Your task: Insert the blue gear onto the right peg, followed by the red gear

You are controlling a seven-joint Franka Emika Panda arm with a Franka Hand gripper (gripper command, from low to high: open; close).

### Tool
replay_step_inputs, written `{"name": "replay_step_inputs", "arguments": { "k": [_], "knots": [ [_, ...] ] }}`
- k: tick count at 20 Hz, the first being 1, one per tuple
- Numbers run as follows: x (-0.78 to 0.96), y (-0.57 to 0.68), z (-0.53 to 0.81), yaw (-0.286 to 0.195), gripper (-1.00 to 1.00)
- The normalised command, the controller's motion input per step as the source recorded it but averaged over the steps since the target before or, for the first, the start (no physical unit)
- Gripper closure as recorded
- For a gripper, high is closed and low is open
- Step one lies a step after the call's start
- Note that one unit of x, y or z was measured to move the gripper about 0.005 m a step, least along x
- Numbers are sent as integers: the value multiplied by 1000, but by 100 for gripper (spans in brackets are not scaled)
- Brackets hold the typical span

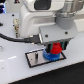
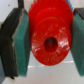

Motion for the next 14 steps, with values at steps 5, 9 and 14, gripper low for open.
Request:
{"name": "replay_step_inputs", "arguments": {
  "k": [5, 9, 14],
  "knots": [
    [17, -4, 126, 0, 100],
    [24, -27, 114, 0, 100],
    [17, -14, 48, 0, 100]
  ]
}}
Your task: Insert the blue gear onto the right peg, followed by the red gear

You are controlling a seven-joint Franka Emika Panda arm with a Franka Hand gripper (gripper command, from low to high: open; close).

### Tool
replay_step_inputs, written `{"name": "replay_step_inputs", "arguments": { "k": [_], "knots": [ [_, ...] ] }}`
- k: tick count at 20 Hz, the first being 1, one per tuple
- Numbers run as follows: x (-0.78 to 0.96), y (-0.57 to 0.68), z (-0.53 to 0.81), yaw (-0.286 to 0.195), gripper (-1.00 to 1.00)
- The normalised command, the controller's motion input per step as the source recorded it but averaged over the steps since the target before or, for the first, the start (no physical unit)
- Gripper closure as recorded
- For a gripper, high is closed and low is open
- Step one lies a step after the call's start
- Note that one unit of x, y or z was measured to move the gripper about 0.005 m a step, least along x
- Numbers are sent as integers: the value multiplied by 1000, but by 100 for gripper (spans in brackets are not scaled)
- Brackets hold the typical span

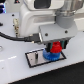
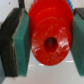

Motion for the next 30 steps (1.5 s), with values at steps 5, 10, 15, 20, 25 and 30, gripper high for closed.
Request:
{"name": "replay_step_inputs", "arguments": {
  "k": [5, 10, 15, 20, 25, 30],
  "knots": [
    [31, -3, 31, 0, 100],
    [43, 1, 2, 0, 100],
    [41, 2, 236, 0, 100],
    [59, -1, 31, 0, 100],
    [61, -5, -184, 0, 100],
    [78, 0, -198, 0, 100]
  ]
}}
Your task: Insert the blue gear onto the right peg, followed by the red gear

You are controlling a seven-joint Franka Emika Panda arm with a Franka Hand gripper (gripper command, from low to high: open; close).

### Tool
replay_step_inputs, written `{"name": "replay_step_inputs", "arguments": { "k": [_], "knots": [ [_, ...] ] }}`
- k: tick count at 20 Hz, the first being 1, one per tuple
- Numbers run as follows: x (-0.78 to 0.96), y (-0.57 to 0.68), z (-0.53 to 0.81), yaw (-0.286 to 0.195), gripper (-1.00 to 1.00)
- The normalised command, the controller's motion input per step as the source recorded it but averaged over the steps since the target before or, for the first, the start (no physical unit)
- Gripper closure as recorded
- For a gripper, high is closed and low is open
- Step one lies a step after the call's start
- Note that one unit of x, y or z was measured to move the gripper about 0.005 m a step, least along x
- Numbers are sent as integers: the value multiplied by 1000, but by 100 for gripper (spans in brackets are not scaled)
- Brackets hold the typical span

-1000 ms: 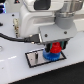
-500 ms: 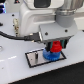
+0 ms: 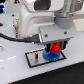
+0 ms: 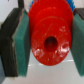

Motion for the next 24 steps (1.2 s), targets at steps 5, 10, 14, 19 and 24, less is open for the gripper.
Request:
{"name": "replay_step_inputs", "arguments": {
  "k": [5, 10, 14, 19, 24],
  "knots": [
    [147, -13, -12, 0, 100],
    [55, -8, 59, 0, 100],
    [-46, 0, 329, 0, 100],
    [98, -23, 128, 0, 100],
    [205, -53, -38, 0, 100]
  ]
}}
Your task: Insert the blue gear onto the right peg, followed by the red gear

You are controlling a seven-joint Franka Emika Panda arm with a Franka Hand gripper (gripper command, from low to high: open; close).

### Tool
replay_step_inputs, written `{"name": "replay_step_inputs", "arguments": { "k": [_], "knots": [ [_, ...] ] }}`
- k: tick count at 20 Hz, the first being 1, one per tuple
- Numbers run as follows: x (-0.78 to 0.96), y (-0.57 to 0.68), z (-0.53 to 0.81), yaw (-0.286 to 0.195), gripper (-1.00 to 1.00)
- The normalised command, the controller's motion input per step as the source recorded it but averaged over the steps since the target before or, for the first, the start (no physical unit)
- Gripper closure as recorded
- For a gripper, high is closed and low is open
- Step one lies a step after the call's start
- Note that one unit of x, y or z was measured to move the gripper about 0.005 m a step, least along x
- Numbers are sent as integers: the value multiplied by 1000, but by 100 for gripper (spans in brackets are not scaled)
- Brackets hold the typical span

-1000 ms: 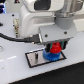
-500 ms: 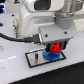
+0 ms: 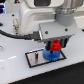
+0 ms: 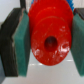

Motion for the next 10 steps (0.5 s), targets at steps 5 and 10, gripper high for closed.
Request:
{"name": "replay_step_inputs", "arguments": {
  "k": [5, 10],
  "knots": [
    [181, -142, -206, 0, 100],
    [223, -108, -63, 0, 100]
  ]
}}
